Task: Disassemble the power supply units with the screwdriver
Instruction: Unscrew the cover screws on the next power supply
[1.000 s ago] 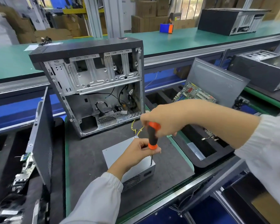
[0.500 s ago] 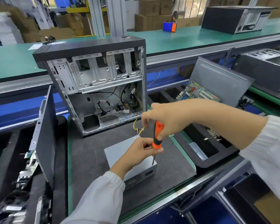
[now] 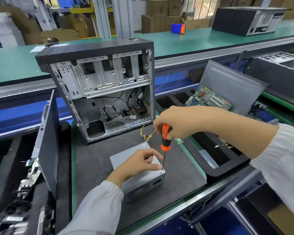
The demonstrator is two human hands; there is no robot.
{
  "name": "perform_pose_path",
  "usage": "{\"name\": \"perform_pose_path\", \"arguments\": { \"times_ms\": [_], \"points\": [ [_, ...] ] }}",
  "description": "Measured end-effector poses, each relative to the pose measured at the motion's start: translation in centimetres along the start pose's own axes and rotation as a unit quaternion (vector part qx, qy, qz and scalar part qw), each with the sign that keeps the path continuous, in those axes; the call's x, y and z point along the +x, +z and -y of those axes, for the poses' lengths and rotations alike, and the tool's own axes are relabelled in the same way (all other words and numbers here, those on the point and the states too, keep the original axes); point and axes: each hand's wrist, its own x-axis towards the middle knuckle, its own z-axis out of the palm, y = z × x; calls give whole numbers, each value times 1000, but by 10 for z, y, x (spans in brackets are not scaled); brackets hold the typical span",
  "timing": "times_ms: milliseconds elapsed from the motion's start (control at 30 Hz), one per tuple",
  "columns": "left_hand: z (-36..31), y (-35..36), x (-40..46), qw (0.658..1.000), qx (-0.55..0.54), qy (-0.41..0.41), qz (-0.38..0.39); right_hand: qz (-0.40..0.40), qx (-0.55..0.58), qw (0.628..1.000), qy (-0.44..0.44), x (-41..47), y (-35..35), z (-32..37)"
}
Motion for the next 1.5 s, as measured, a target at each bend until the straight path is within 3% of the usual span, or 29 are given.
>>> {"name": "perform_pose_path", "arguments": {
  "times_ms": [267, 433, 633, 767, 900, 1067, 1200, 1500],
  "points": [
    [14, -6, -12, 996, 85, -40, 5, -59, 70, 996, 4, -2, -15, -5],
    [13, 3, -16, 994, 94, -7, -58, -66, 112, 992, 3, 3, -15, -7],
    [22, -20, -43, 986, 102, -56, -116, -73, 143, 987, -7, 9, -14, 1],
    [41, -43, -78, 962, -76, -126, -231, -62, 164, 984, -33, 16, -7, 19],
    [53, -40, -105, 931, -129, -185, -287, -46, 177, 981, -63, 29, 10, 45],
    [62, -18, -117, 928, -146, -233, -251, -27, 143, 987, -72, 41, 23, 64],
    [66, -4, -118, 947, -109, -219, -209, -22, 119, 990, -71, 43, 24, 70],
    [69, 1, -120, 953, -102, -201, -203, -15, 104, 992, -74, 40, 25, 76]
  ]
}}
